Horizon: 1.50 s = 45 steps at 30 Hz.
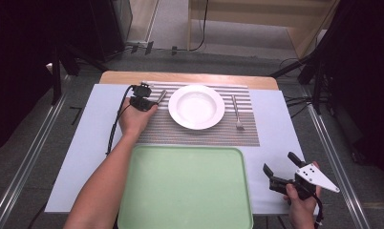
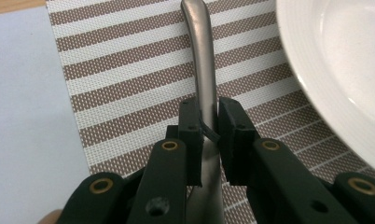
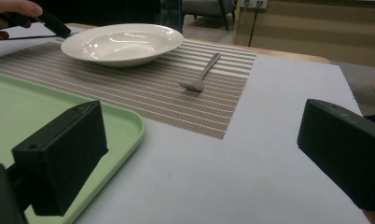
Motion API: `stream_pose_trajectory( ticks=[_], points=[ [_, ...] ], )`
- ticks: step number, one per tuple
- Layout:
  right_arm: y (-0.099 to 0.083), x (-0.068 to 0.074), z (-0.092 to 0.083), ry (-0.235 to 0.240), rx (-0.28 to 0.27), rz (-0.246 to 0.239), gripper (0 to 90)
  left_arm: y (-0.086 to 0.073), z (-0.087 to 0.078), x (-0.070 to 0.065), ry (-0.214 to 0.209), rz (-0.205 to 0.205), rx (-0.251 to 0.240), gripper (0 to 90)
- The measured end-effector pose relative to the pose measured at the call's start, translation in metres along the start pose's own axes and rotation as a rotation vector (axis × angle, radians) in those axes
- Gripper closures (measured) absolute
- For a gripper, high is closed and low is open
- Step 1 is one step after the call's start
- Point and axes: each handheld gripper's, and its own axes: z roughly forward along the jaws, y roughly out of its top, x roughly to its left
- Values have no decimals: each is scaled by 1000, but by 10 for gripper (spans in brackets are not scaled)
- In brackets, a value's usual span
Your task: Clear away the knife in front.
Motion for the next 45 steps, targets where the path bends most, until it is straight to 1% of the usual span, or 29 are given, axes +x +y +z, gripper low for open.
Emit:
stream_pose_trajectory(
  ticks=[3,8,10,12,15,18,22,24,25,26,28,34,39,41,43,45],
  points=[
    [0,0,0,0,1,-1,0,-3,-6,-2,3,16,-9,793],
    [0,0,1,-3,-6,-11,0,-8,-17,-5,-8,22,-23,793],
    [0,1,0,1,-3,-6,0,-11,-21,-6,-18,24,-31,793],
    [1,1,1,0,-4,-5,0,-14,-26,-8,-18,37,-40,793],
    [1,1,1,-4,-9,-18,0,-21,-35,-13,-28,51,-52,793],
    [1,2,0,-2,-1,-10,0,-25,-41,-14,-35,55,-56,793],
    [1,3,0,-2,-4,-13,1,-33,-47,-14,-37,47,-63,793],
    [1,3,-1,-1,-8,-11,0,-37,-50,-15,-36,58,-61,792],
    [1,3,-1,-3,-7,-10,1,-38,-51,-16,-37,57,-66,793],
    [1,2,-1,-1,-9,-12,0,-40,-54,-18,-33,66,-67,792],
    [1,1,-1,-3,-15,-20,0,-43,-59,-20,-38,72,-80,792],
    [2,3,-1,0,-6,-14,1,-52,-72,-28,-50,101,-91,792],
    [2,2,0,-10,-24,-37,1,-60,-80,-34,-65,104,-105,792],
    [2,2,0,-9,-24,-35,1,-64,-84,-36,-69,109,-109,792],
    [2,2,0,-10,-24,-35,1,-68,-88,-39,-72,124,-108,792],
    [2,3,-1,0,-11,-15,1,-71,-91,-42,-77,131,-111,792]
  ],
)
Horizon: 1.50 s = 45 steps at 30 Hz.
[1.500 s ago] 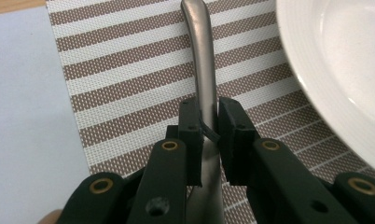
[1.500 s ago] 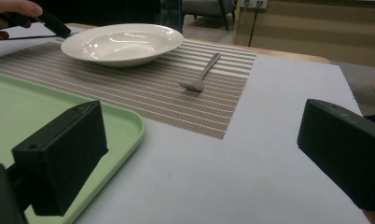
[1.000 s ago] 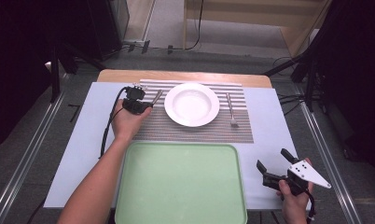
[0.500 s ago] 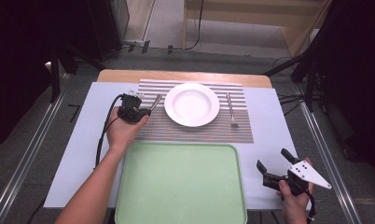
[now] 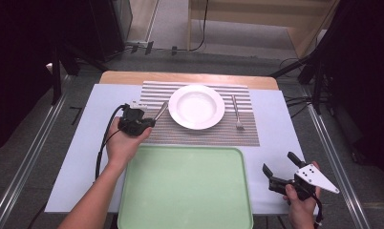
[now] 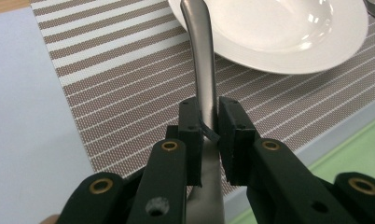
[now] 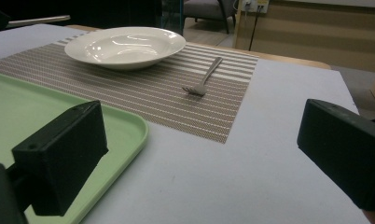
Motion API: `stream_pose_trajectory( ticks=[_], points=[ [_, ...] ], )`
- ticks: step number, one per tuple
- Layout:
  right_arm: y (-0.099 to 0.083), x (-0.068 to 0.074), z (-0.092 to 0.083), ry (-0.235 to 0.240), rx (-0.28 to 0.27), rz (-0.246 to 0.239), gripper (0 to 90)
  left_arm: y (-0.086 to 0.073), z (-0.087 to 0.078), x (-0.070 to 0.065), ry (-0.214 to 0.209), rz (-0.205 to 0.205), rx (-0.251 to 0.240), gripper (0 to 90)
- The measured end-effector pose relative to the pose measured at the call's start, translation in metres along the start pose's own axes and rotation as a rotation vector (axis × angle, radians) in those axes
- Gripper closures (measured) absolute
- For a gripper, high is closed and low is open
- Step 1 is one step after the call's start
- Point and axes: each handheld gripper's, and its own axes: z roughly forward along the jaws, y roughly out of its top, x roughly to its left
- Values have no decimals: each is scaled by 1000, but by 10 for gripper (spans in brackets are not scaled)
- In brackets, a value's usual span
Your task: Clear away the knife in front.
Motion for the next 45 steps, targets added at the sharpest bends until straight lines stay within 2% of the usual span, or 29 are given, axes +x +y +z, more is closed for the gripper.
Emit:
stream_pose_trajectory(
  ticks=[6,10,13,15,22,33,36,45],
  points=[
    [0,-2,1,-4,-13,-21,1,-6,-10,-9,-13,9,-11,792],
    [0,-2,1,-8,-13,-20,1,-11,-17,-14,-18,9,-22,792],
    [0,0,-1,1,-1,1,1,-15,-22,-19,-26,21,-25,792],
    [0,0,-1,0,0,0,1,-18,-25,-23,-33,21,-38,791],
    [1,-1,-2,-1,-10,1,1,-29,-32,-34,-49,33,-39,791],
    [1,0,-2,1,-14,8,0,-58,-40,-46,-74,14,-44,791],
    [2,-1,-3,-5,-21,-10,1,-67,-42,-51,-80,5,-44,791],
    [0,-4,-1,-14,-18,10,1,-95,-47,-62,-88,-18,-34,791]
  ],
)
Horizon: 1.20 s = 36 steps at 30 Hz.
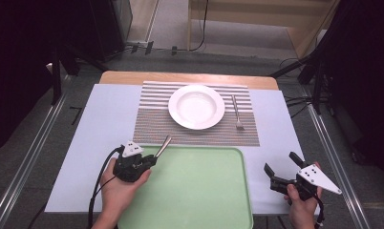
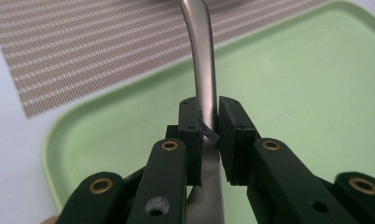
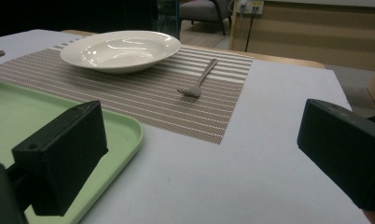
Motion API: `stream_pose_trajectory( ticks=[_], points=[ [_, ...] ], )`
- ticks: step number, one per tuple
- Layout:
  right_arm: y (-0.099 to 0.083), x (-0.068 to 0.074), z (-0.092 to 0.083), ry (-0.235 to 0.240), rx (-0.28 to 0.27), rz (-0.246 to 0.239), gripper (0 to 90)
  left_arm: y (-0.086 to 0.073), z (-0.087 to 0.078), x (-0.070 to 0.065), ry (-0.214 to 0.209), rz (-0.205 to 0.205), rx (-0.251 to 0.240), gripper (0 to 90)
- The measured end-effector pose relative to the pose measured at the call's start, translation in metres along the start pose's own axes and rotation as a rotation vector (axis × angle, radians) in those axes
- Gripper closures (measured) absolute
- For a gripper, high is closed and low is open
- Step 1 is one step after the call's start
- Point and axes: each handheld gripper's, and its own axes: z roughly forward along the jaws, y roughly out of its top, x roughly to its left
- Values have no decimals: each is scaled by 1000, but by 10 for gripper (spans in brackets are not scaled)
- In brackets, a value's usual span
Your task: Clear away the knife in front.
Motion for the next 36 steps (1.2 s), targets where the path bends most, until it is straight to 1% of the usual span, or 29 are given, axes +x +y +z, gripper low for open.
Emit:
stream_pose_trajectory(
  ticks=[2,4,6,7,8,10,11,13,14,15,16,19,22,24,25,27,28,30,31,33,34,35,36],
  points=[
    [0,-1,1,-6,-1,-11,1,-5,-2,-2,-5,-8,-6,791],
    [0,1,0,-3,5,-1,1,-10,-4,-5,-4,-3,-8,791],
    [0,2,0,-6,4,-11,0,-13,-6,-8,-10,-8,-11,791],
    [0,3,0,-2,10,-1,1,-15,-7,-9,-6,-7,-10,791],
    [1,3,0,-2,2,-17,1,-16,-8,-10,-4,-10,-9,791],
    [1,3,0,-4,-2,-21,1,-20,-9,-13,-9,-13,-3,791],
    [1,3,-1,-1,1,-15,1,-22,-8,-14,-11,-10,2,791],
    [1,3,0,-3,-1,-20,1,-27,-7,-17,-9,-6,17,791],
    [0,2,0,-1,-2,-23,1,-29,-6,-18,-6,-15,21,791],
    [0,3,-1,1,10,-4,1,-30,-6,-18,-7,-23,22,791],
    [0,3,-1,1,11,-1,1,-32,-4,-19,-4,-23,29,791],
    [0,2,-1,3,4,-15,1,-36,-2,-20,4,-24,44,791],
    [0,2,-1,4,3,-19,1,-39,1,-23,19,-13,59,790],
    [0,1,-1,2,4,-17,1,-40,2,-22,25,-12,62,790],
    [0,1,0,1,2,-15,1,-40,2,-23,41,-4,68,790],
    [0,2,-1,1,4,-11,1,-41,3,-23,40,-6,81,790],
    [0,1,-1,1,0,-19,1,-42,4,-24,45,0,91,790],
    [0,1,-1,1,1,-18,1,-43,4,-25,66,5,92,789],
    [0,2,-1,2,5,-13,1,-43,4,-26,74,11,92,788],
    [0,3,-1,7,12,-5,1,-41,5,-27,79,37,103,787],
    [0,1,0,2,-2,-26,1,-41,6,-27,82,50,104,786],
    [0,3,0,8,5,-16,1,-41,6,-27,81,56,99,776],
    [0,3,0,9,4,-19,1,-41,6,-26,81,50,96,744]
  ],
)
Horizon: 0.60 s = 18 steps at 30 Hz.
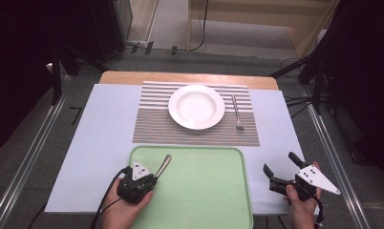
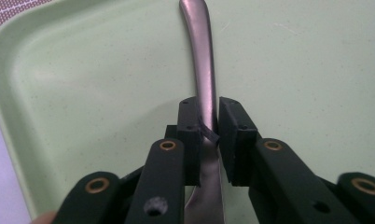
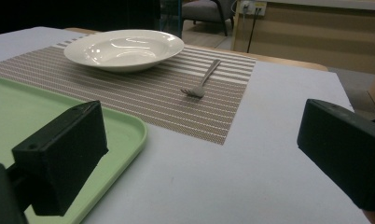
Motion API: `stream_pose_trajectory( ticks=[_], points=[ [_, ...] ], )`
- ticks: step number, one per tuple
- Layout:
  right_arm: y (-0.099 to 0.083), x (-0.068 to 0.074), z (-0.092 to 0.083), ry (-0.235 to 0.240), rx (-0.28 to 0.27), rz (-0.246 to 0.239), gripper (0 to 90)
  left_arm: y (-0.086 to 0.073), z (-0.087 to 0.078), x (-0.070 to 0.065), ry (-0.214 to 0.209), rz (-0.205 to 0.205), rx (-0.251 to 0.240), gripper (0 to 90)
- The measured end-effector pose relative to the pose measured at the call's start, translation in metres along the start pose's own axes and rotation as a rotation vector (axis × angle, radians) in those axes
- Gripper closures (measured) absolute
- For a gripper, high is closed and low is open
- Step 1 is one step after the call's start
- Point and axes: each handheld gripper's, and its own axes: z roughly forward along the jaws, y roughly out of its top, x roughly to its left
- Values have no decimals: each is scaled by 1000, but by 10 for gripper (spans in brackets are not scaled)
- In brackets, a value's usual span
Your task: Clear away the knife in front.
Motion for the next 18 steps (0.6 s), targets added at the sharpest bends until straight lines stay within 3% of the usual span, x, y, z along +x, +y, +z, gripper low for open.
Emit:
stream_pose_trajectory(
  ticks=[3,8,14,18],
  points=[
    [0,-1,0,-1,-4,-4,1,2,-3,4,-13,-18,-37,684],
    [0,0,-1,-1,5,14,1,12,-5,2,-36,-1,-68,701],
    [0,0,-1,-3,0,12,1,26,1,-6,-62,35,-74,803],
    [0,-1,-2,-4,-6,9,1,31,10,-9,-81,49,-49,884]
  ],
)
